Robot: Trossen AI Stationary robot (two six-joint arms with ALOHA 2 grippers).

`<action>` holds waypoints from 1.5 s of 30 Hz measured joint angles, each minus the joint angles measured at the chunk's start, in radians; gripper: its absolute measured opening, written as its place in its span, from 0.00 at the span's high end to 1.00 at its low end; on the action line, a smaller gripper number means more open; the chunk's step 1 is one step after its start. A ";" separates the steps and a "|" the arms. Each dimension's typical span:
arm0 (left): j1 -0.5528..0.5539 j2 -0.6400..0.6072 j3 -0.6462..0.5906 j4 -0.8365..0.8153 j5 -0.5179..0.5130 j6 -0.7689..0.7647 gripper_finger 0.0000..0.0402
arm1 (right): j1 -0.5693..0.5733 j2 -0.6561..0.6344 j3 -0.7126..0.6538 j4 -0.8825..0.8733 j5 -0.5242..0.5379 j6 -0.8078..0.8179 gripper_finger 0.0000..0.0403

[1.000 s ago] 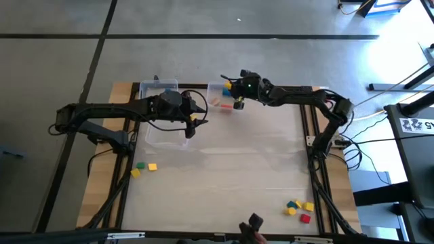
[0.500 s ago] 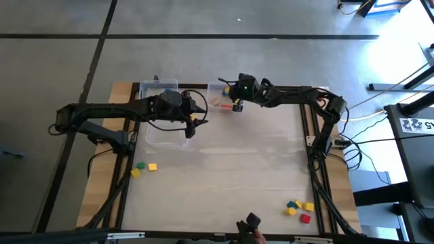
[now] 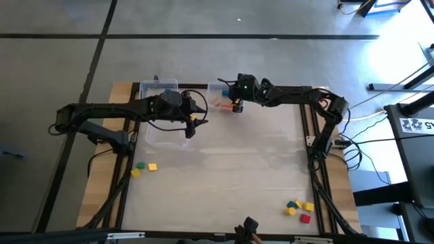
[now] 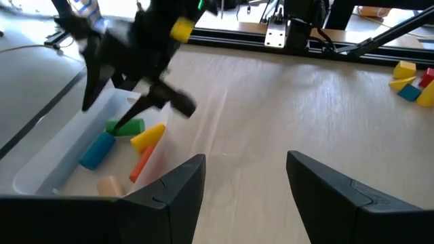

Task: Sort blocks by size
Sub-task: Put the yellow cylinder game block into the top center transparent bin

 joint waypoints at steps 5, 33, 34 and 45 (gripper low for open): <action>0.000 0.000 0.000 -0.007 0.000 0.009 0.49 | 0.070 -0.098 0.040 -0.140 -0.004 0.000 0.48; -0.001 0.006 0.000 0.133 0.000 0.048 0.49 | 0.791 -0.298 0.169 -0.941 0.129 0.631 0.48; -0.005 0.006 0.000 0.131 0.000 0.046 0.49 | 0.821 -0.298 0.169 -0.954 0.134 0.677 0.48; -0.065 0.006 -0.093 0.216 0.000 0.036 0.49 | 1.140 -0.294 0.169 -0.986 0.165 1.204 0.48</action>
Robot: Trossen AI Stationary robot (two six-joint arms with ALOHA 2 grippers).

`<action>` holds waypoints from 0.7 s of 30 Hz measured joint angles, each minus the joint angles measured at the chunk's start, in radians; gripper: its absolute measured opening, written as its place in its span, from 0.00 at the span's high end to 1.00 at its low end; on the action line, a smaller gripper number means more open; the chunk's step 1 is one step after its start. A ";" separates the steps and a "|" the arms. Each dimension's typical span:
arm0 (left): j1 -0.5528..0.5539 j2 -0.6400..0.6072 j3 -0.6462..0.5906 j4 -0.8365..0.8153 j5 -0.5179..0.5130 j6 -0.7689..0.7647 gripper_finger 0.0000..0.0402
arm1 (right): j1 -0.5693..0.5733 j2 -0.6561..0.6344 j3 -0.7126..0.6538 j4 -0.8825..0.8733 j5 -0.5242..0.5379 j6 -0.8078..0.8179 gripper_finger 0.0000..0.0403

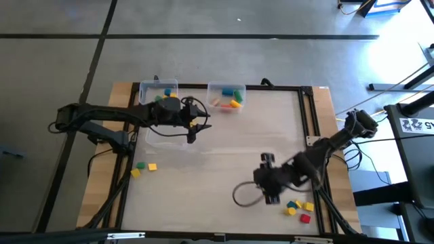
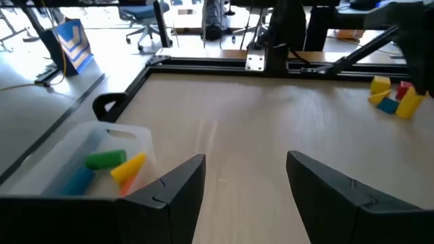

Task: Sort blocks by size
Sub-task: Put the yellow cylinder game block into the top center transparent bin

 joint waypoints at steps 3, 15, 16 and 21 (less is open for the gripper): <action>-0.020 0.000 -0.023 0.023 0.000 -0.011 0.49 | 0.084 0.000 0.000 0.000 -0.001 0.133 0.48; -0.053 0.000 -0.055 0.038 0.000 -0.023 0.49 | 0.366 0.054 0.000 -0.054 -0.057 0.499 0.48; -0.053 0.000 -0.055 0.044 0.000 -0.024 0.49 | 0.383 0.065 0.000 -0.062 -0.063 0.522 0.48; -0.051 0.000 -0.055 0.051 0.000 -0.020 0.49 | 0.443 0.121 0.000 -0.113 -0.094 0.604 0.48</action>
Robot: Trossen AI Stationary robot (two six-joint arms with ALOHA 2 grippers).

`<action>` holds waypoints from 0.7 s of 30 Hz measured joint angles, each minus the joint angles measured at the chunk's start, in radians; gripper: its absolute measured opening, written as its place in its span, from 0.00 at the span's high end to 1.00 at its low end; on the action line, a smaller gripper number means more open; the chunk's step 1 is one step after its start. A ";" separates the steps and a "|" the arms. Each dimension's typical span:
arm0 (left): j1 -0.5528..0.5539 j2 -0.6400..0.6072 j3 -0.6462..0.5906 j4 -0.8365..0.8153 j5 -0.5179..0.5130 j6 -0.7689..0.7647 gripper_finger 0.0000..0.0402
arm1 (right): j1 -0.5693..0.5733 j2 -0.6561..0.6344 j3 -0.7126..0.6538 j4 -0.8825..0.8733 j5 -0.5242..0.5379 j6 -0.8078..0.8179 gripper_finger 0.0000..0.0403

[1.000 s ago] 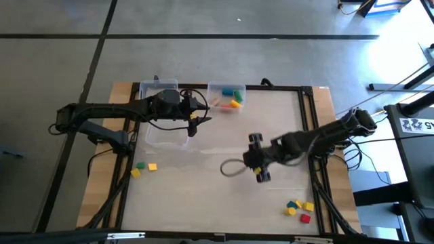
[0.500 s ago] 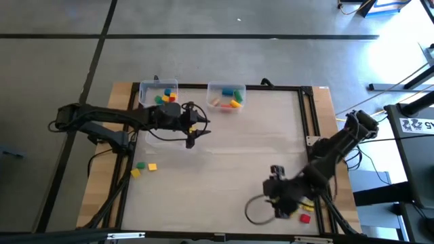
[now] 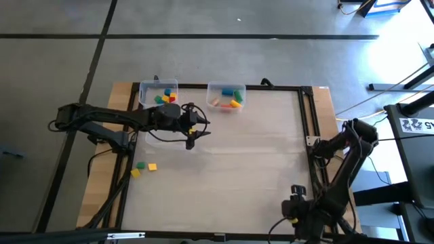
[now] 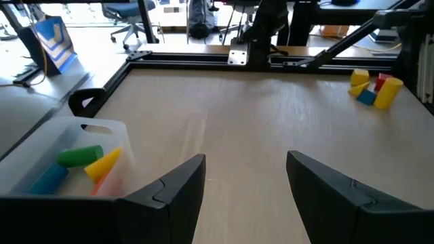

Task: Sort blocks by size
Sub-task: Put the yellow cylinder game block into the top center transparent bin

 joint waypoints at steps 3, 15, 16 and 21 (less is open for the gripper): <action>0.000 0.000 0.000 0.001 0.000 0.000 0.49 | 0.012 0.033 0.000 -0.030 -0.006 0.018 0.48; 0.000 0.000 0.000 -0.002 0.000 -0.002 0.49 | 0.008 0.135 0.000 -0.043 -0.048 -0.031 0.48; 0.000 0.000 0.000 -0.001 0.000 -0.002 0.49 | 0.008 0.143 0.000 -0.044 -0.048 -0.031 0.48; 0.000 0.000 0.000 -0.002 0.000 -0.002 0.49 | 0.008 0.185 0.000 -0.041 -0.062 -0.047 0.48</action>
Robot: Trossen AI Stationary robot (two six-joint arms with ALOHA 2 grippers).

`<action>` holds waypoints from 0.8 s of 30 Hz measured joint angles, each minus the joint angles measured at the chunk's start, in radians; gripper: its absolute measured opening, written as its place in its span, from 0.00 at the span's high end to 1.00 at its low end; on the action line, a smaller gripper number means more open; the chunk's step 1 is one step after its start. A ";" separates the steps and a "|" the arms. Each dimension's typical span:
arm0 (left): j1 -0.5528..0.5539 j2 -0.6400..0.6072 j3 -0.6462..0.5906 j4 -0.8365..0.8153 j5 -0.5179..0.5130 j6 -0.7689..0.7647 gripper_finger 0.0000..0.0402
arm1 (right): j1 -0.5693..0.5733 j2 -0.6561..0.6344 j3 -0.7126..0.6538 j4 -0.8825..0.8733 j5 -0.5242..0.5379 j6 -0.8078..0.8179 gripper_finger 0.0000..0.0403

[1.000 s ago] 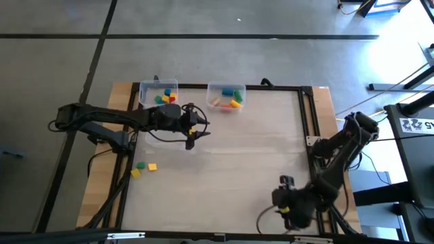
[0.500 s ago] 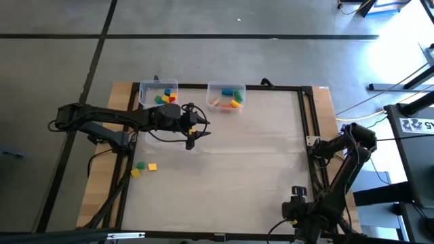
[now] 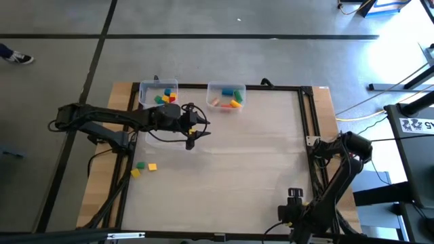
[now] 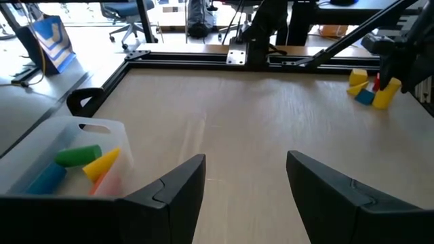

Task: Sort blocks by size
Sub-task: Put the yellow cylinder game block into the top center transparent bin

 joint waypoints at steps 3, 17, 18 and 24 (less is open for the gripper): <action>0.000 0.000 0.000 -0.001 0.000 0.000 0.49 | 0.000 0.024 0.000 0.003 -0.022 -0.014 0.48; 0.000 0.000 0.000 -0.002 0.000 -0.004 0.49 | 0.000 0.053 0.000 0.007 -0.039 -0.026 0.67; 0.000 0.000 0.000 -0.002 0.000 -0.004 0.49 | 0.000 0.050 0.000 0.009 -0.044 -0.035 0.67; 0.000 0.000 0.000 -0.002 0.000 0.002 0.49 | -0.055 -0.026 -0.001 0.007 -0.046 -0.077 0.65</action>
